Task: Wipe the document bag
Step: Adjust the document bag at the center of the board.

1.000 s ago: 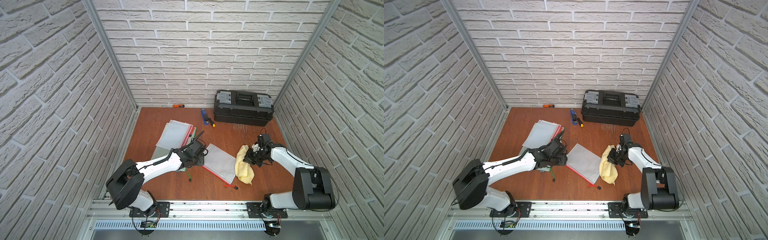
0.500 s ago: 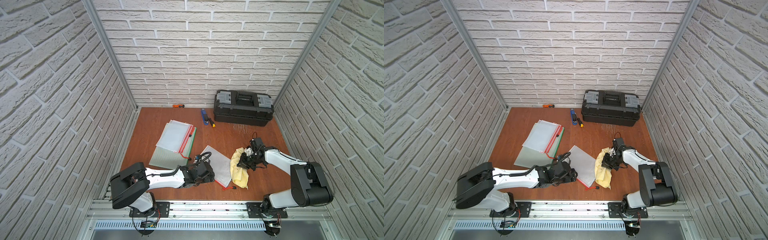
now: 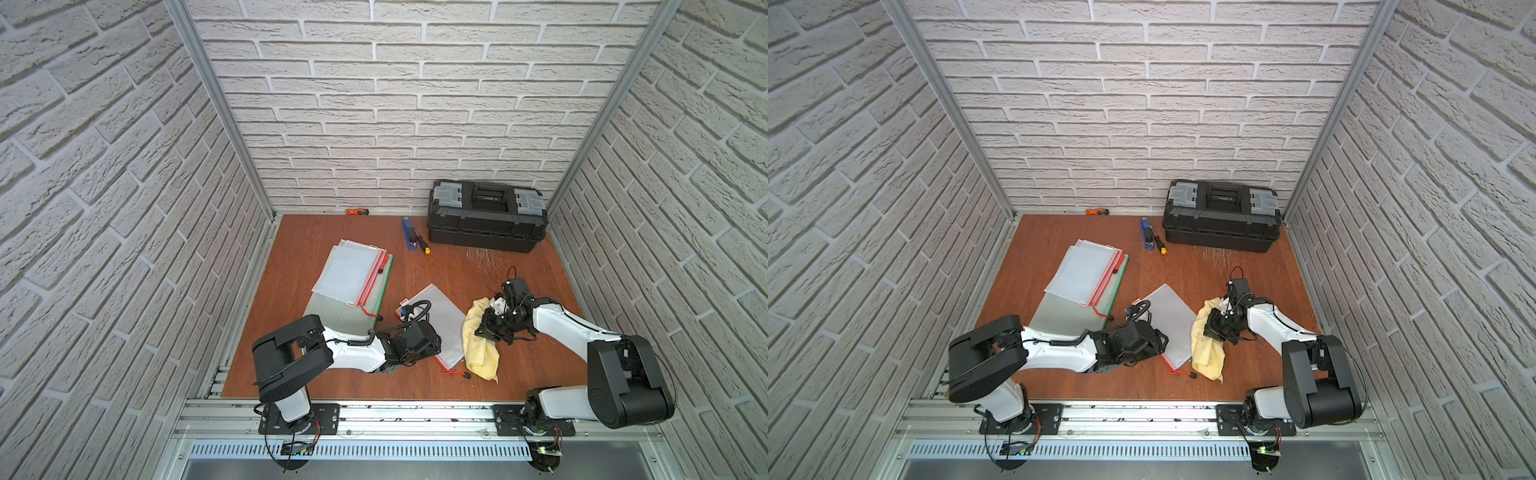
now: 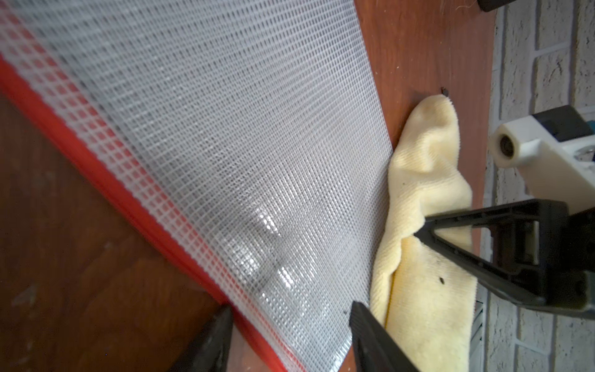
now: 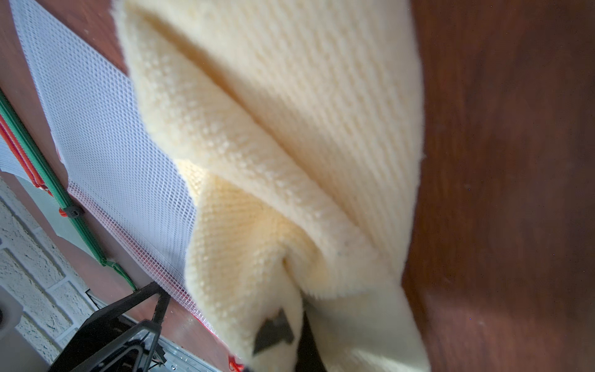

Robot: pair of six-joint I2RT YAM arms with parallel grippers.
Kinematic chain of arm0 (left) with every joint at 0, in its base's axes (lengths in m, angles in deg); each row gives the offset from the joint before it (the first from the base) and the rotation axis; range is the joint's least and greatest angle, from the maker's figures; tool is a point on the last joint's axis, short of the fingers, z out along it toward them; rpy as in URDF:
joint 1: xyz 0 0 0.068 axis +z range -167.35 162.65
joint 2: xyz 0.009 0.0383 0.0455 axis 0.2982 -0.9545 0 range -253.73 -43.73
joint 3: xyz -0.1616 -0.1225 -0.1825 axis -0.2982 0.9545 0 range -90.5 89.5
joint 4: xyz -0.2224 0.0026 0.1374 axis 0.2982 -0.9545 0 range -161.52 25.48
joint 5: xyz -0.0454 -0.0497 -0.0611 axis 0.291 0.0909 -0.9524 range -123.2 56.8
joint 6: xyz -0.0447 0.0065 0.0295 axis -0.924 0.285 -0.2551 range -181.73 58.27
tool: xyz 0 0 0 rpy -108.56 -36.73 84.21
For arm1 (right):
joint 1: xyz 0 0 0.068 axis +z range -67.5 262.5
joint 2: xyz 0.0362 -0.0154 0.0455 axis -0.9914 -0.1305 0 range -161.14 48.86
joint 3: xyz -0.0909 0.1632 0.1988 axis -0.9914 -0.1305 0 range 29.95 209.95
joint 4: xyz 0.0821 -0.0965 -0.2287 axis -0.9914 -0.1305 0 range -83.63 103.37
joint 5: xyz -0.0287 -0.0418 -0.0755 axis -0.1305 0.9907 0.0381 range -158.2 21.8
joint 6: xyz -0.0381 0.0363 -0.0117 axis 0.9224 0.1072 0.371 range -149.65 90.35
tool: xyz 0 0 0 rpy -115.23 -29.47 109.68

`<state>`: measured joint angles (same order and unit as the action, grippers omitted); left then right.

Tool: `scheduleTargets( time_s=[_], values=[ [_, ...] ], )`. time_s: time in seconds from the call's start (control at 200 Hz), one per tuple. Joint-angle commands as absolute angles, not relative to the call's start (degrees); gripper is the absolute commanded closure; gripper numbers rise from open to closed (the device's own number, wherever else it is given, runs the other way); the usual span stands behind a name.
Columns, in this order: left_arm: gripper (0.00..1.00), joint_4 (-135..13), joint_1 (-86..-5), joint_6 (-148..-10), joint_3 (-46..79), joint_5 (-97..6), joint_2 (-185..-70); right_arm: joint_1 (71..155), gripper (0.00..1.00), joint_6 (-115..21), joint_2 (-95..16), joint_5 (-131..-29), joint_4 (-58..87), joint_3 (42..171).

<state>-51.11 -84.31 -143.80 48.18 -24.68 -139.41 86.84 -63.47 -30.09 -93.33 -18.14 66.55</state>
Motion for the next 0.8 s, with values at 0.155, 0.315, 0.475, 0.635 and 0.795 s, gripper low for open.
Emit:
scheduleTargets(
  time_s=[0.155,0.315,0.475,0.635,0.795],
  values=[
    [0.25,-57.77,-85.37,-145.71,43.88,-25.86,-145.35,87.24,0.98,-62.87,-29.91,-95.2,-18.03,65.28],
    [0.44,-57.58,-85.37,-146.77,43.6,-26.5,-146.96,87.24,0.98,-62.6,-29.91,-95.43,-18.05,65.21],
    [0.65,-59.86,-85.38,-146.49,42.86,-26.78,-146.94,87.24,0.98,-62.43,-29.66,-95.46,-18.01,65.03],
    [0.75,-60.97,-85.21,-146.06,41.54,-27.11,-148.21,87.24,0.98,-62.27,-29.95,-95.84,-17.72,65.1],
    [0.9,-61.51,-85.07,-145.66,40.81,-27.73,-149.14,87.24,0.98,-61.44,-29.81,-95.63,-18.55,65.41]
  ],
)
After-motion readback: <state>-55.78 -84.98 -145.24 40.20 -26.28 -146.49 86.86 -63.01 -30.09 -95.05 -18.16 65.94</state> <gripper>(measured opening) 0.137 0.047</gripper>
